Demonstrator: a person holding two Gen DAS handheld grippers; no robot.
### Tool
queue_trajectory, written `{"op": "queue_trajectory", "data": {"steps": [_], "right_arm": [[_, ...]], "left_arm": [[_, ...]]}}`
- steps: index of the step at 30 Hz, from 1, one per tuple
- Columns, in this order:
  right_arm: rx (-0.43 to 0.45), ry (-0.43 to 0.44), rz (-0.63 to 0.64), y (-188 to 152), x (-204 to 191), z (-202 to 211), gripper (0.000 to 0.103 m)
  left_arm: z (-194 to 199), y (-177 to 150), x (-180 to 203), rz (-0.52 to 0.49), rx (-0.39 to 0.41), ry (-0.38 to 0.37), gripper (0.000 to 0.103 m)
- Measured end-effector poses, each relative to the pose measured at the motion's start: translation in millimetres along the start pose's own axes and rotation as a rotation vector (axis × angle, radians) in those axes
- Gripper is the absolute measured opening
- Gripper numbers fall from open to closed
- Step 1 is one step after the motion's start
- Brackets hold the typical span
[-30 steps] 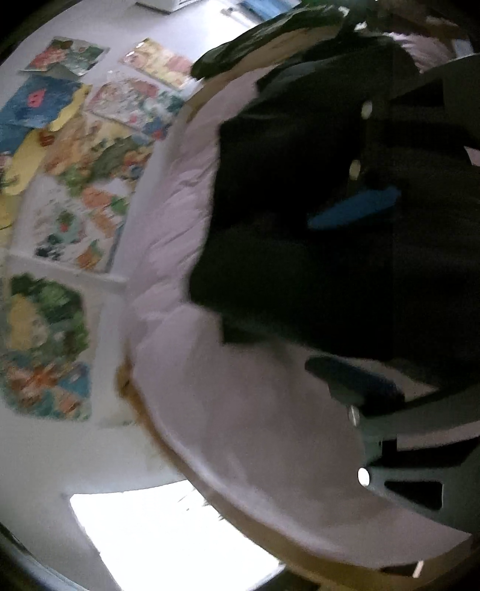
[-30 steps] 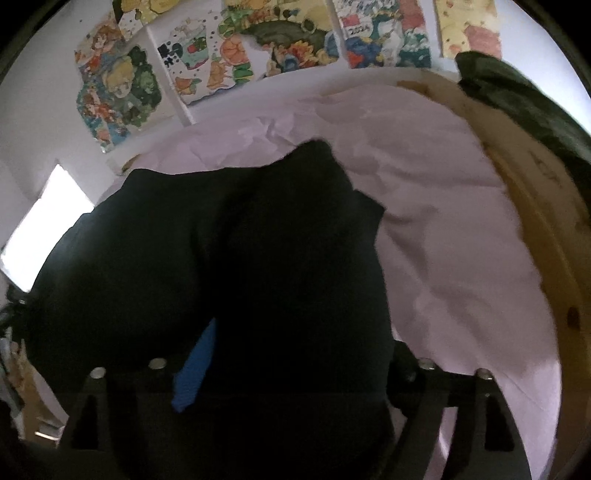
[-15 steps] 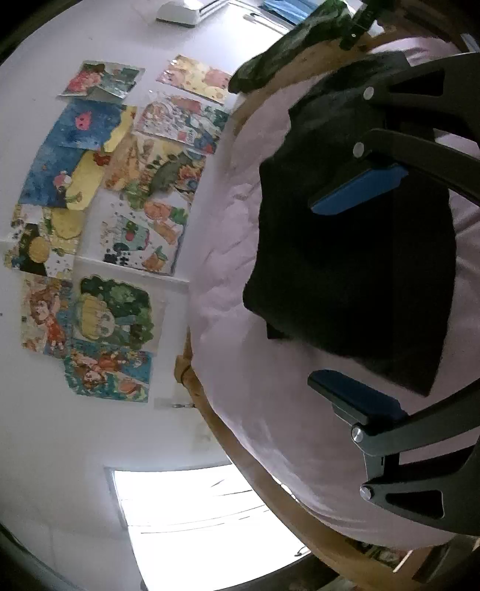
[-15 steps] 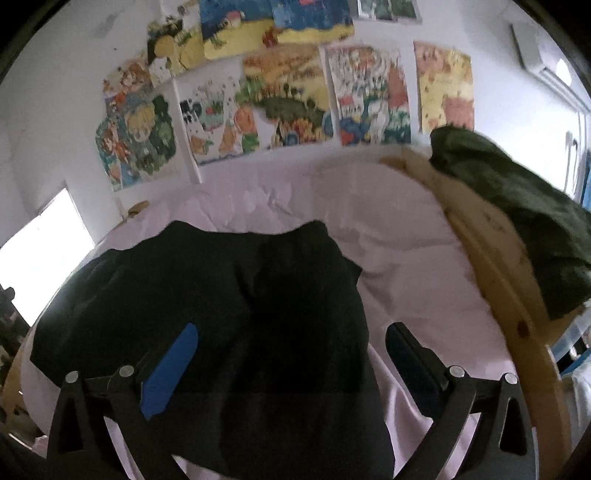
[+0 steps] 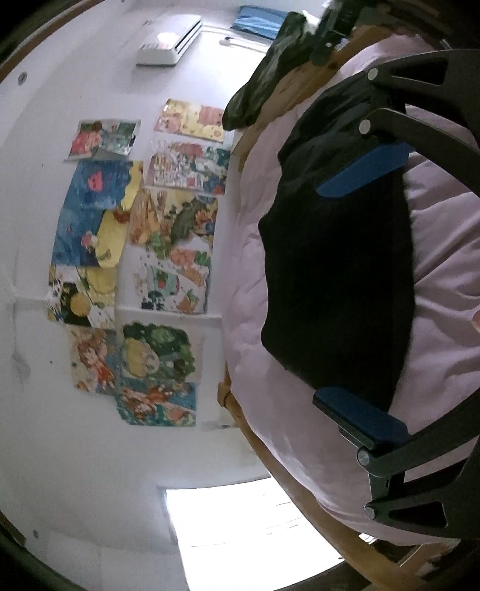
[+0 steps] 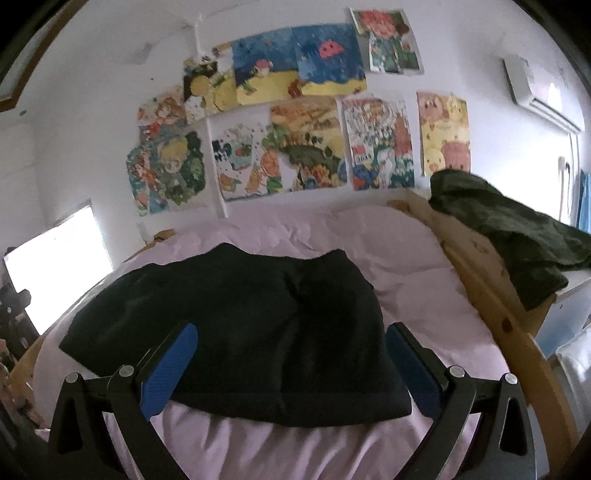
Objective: Fold large clothes
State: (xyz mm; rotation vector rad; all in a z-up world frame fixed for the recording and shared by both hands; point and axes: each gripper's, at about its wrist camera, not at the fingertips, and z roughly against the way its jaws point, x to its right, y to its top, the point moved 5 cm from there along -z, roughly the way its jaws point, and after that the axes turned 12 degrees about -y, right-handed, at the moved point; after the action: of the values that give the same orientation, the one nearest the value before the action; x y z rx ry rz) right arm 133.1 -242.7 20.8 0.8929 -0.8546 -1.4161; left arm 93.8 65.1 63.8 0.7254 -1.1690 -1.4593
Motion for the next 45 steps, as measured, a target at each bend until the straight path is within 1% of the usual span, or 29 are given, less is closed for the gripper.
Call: {"op": "queue_trajectory", "data": {"steps": [5, 9, 15, 20, 24, 26, 29, 31, 35, 40, 45], "right_arm": [[0.072, 0.021, 0.025, -0.3, -11.4, 28.6, 0.103], [0.121, 0.034, 0.048, -3.7, -20.5, 49.1, 0.103], [0.141, 0.063, 0.063, -19.5, -30.9, 70.6, 0.103], [0.175, 0.061, 0.121, -32.7, -45.0, 86.5, 0.103], [0.194, 0.066, 0.128, -40.9, -50.6, 97.4, 0.103], [0.193, 0.074, 0.133, -45.0, -52.4, 101.0, 0.103], [0.193, 0.079, 0.151, -51.3, -59.1, 105.4, 0.103], [0.186, 0.082, 0.159, -55.9, -63.1, 106.3, 0.103], [0.147, 0.090, 0.156, -66.6, -67.0, 102.5, 0.103], [0.098, 0.094, 0.162, -76.2, -70.5, 93.2, 0.103], [0.067, 0.089, 0.164, -82.2, -71.1, 86.5, 0.103]], "left_arm": [[8.8, -9.3, 20.4, -0.071, 0.023, -0.012, 0.101], [18.7, -17.9, 32.2, -0.100, 0.051, -0.019, 0.101], [31.2, -36.9, 45.2, -0.106, 0.037, -0.052, 0.101], [47.9, -49.5, 49.8, -0.110, 0.050, -0.037, 0.101], [58.9, -57.9, 45.9, -0.087, 0.057, -0.020, 0.101], [63.1, -62.5, 43.8, -0.078, 0.052, -0.014, 0.101], [65.6, -71.1, 43.4, -0.067, 0.021, -0.022, 0.101], [65.9, -77.4, 43.3, -0.069, 0.006, -0.008, 0.101], [69.1, -86.6, 44.0, -0.090, -0.002, 0.023, 0.101], [66.9, -90.6, 43.9, -0.092, -0.013, 0.031, 0.101], [59.6, -96.3, 44.2, -0.096, -0.045, 0.039, 0.101]]}}
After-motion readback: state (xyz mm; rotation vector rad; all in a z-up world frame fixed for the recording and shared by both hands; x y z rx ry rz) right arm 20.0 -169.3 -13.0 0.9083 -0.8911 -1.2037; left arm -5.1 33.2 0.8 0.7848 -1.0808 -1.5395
